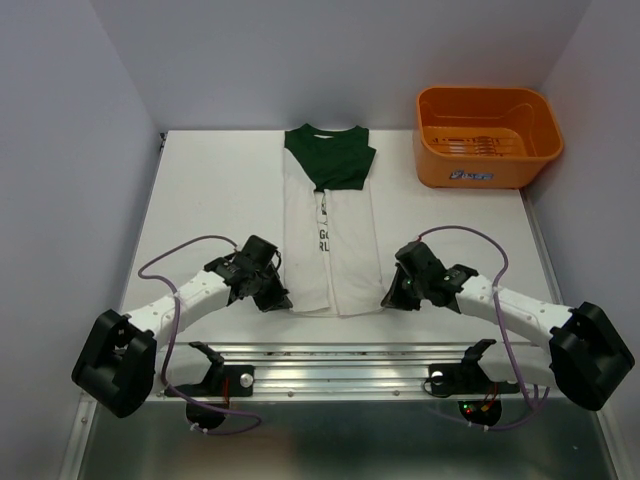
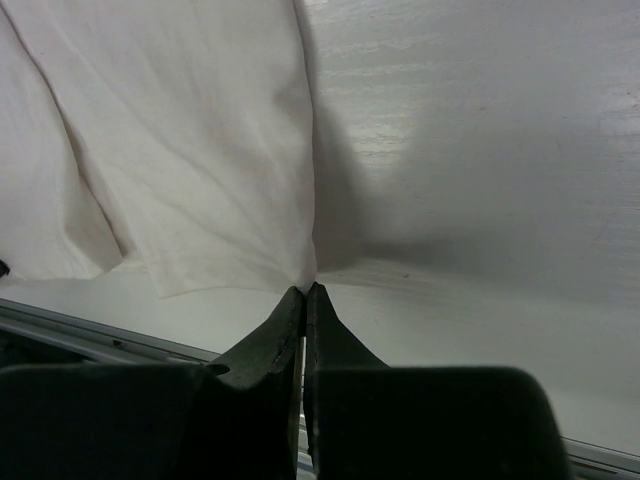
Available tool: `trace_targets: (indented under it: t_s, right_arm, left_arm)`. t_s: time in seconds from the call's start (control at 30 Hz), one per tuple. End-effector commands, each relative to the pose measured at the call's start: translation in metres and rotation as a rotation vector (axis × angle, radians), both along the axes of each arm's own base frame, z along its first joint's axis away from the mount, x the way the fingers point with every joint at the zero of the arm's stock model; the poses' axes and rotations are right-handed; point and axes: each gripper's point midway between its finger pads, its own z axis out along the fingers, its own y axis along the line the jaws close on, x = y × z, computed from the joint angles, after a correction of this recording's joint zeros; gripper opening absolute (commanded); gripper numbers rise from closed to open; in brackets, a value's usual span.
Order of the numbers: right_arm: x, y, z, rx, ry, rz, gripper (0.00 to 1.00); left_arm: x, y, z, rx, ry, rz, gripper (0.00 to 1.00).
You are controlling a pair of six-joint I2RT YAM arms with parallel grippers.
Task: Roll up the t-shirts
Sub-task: Roll the T-shirt to the center of the board.
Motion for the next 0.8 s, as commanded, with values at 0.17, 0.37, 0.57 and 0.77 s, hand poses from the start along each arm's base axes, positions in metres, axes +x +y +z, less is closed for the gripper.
trace_targets:
  t_s: [0.17, 0.37, 0.57, 0.77]
  right_arm:
    - [0.018, 0.006, 0.028, 0.007, -0.087, 0.004, 0.01]
    - [0.030, 0.005, 0.036, -0.025, -0.122, -0.009, 0.01]
    - [0.044, 0.009, 0.043, -0.047, -0.151, -0.021, 0.01]
    - [0.056, 0.011, 0.051, -0.062, -0.181, -0.036, 0.01]
  left_arm:
    - [0.016, -0.004, 0.018, -0.005, -0.066, 0.000, 0.00]
    - [0.024, -0.007, 0.022, 0.003, -0.076, 0.002, 0.00]
    - [0.042, -0.003, 0.027, 0.065, -0.113, 0.006, 0.00]
    - [0.057, -0.002, 0.028, 0.076, -0.130, 0.019, 0.00]
